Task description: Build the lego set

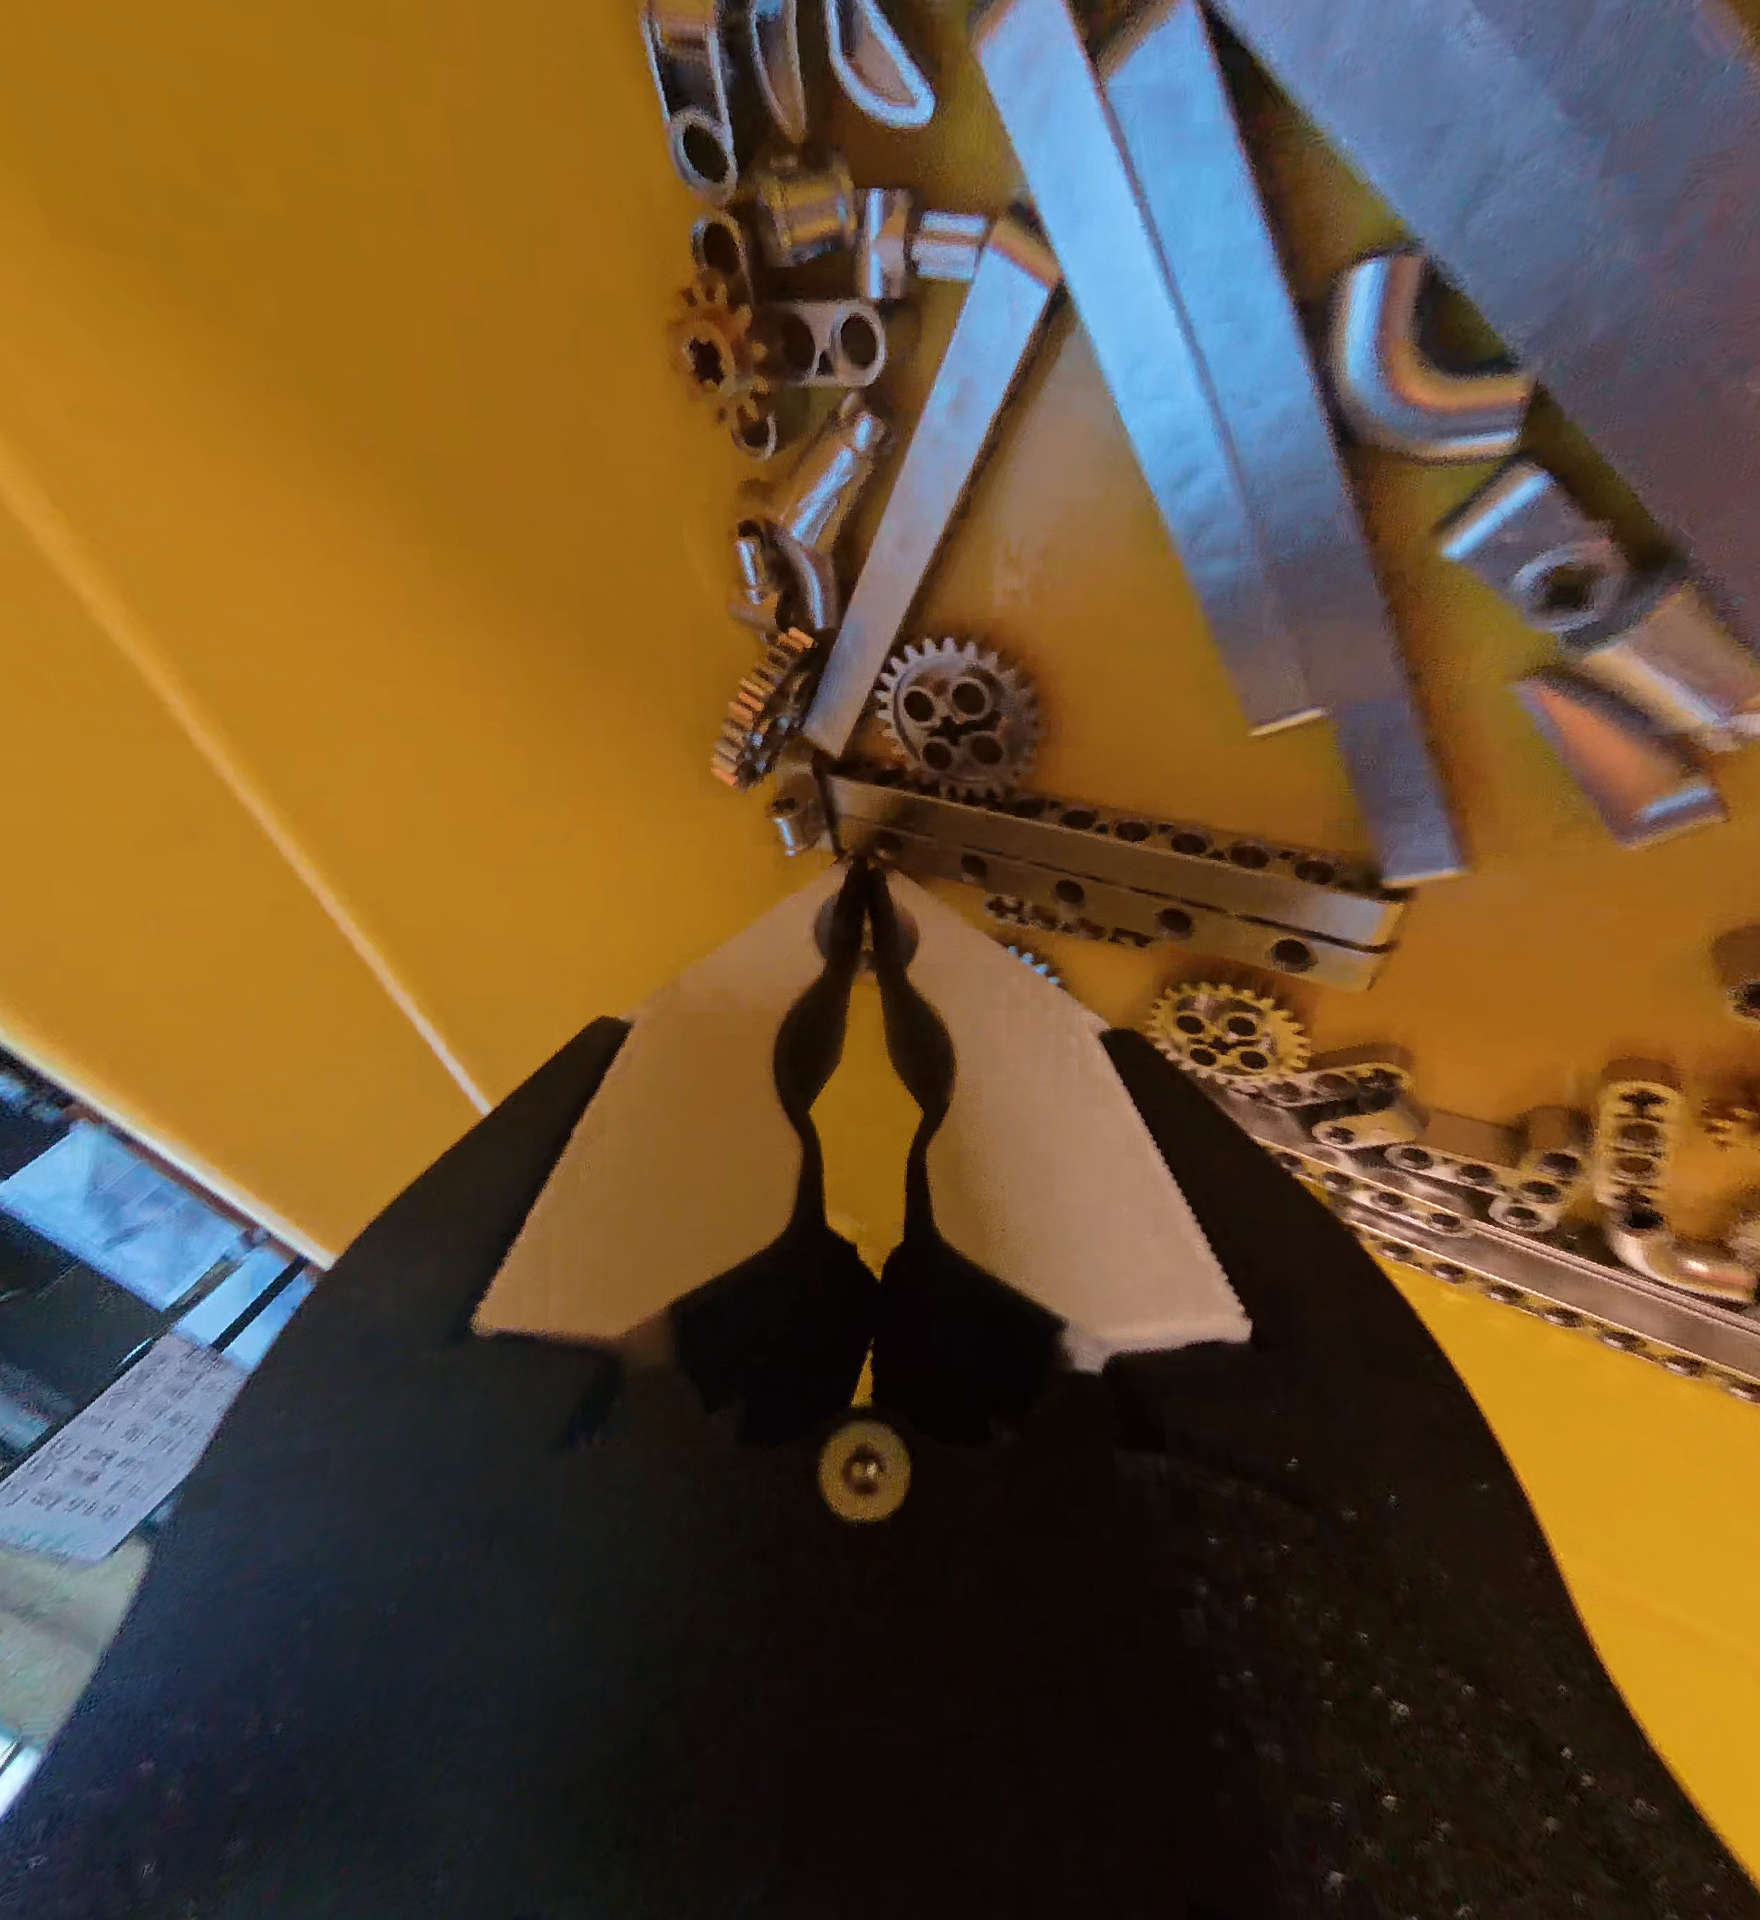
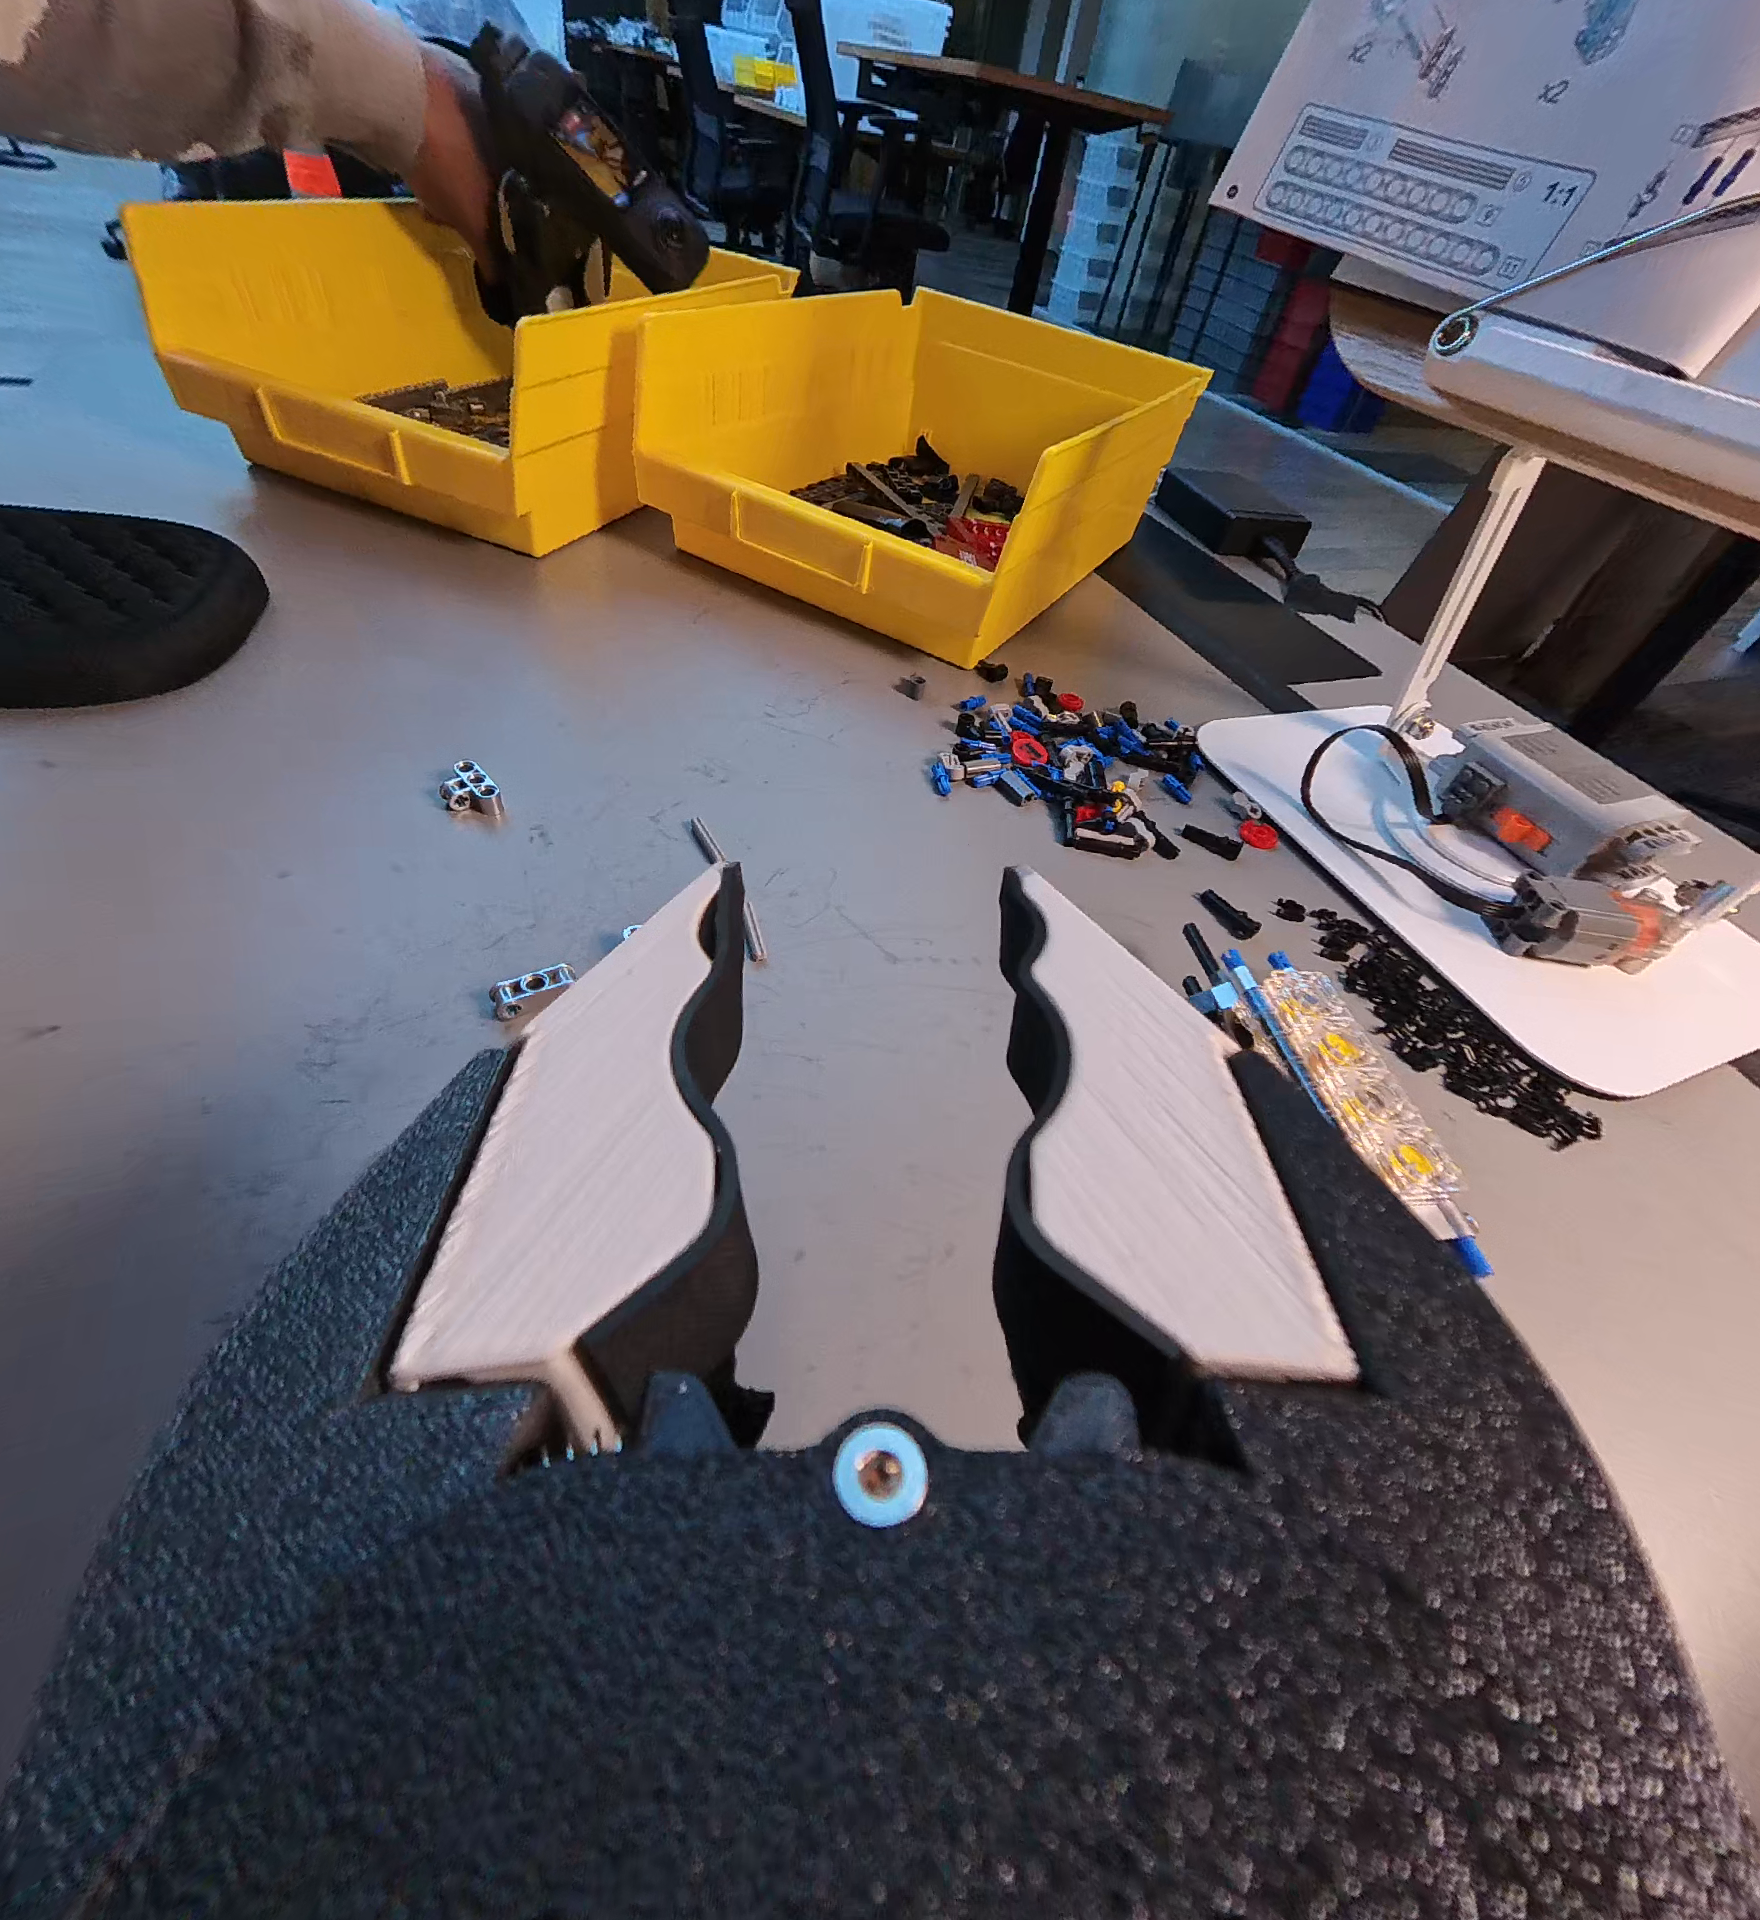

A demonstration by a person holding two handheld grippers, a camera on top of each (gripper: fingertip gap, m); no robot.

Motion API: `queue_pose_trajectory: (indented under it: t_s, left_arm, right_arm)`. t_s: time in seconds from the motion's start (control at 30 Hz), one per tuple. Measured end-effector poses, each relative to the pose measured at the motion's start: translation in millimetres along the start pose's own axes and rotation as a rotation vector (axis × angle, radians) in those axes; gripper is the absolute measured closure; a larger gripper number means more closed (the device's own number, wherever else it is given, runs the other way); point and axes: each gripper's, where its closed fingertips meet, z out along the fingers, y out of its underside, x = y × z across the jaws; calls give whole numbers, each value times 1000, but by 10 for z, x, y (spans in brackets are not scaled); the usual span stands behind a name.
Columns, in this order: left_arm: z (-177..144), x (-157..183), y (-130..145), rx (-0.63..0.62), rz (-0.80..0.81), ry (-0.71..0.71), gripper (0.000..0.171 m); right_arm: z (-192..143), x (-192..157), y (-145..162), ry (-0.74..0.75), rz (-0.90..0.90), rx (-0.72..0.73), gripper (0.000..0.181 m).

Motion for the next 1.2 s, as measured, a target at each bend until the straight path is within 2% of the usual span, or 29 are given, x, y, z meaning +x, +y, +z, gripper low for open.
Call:
queue_pose_trajectory:
  t_s: [0.07, 0.13, 0.27, 0.37, 0.47, 0.6, 0.7, 0.83, 1.0, 1.1, 1.2]
  left_arm:
    - [-95, 59, -79, 73, -79, 54, 171]
    - [-153, -2, -62, 84, -214, 34, 171]
    - [-232, -24, -73, 130, -613, 103, 170]
    - [-262, -76, -151, 186, -866, 150, 161]
    - [-234, -184, -59, 137, -979, 50, 152]
    - [-294, -206, -287, 209, -1171, 149, 150]
    - [-263, -241, -280, 186, -1233, 140, 152]
    - [-147, -157, -195, 150, -1349, 172, 131]
    - [-29, -125, -219, 246, -1557, 267, 131]
    - [22, -169, -155, 287, -1590, 215, 147]
    - [37, -208, -147, 342, -1619, 197, 148]
  right_arm:
    - [-12, 16, -12, 3, 11, 10, 134]
    - [-22, 31, -22, 4, 22, 18, 134]
    - [-33, 58, -33, 10, 39, 28, 134]
    - [-60, 105, -58, 21, 69, 52, 134]
    - [-117, 162, -103, 35, 101, 94, 134]
    - [-164, 163, -143, 24, 134, 127, 134]
    - [-162, 105, -151, 1, 130, 127, 134]
    - [-158, 37, -149, -24, 121, 117, 134]
    - [-149, -33, -166, -62, 136, 120, 134]
    - [-153, -34, -170, -65, 140, 123, 134]
    - [-160, -24, -175, -66, 148, 128, 134]
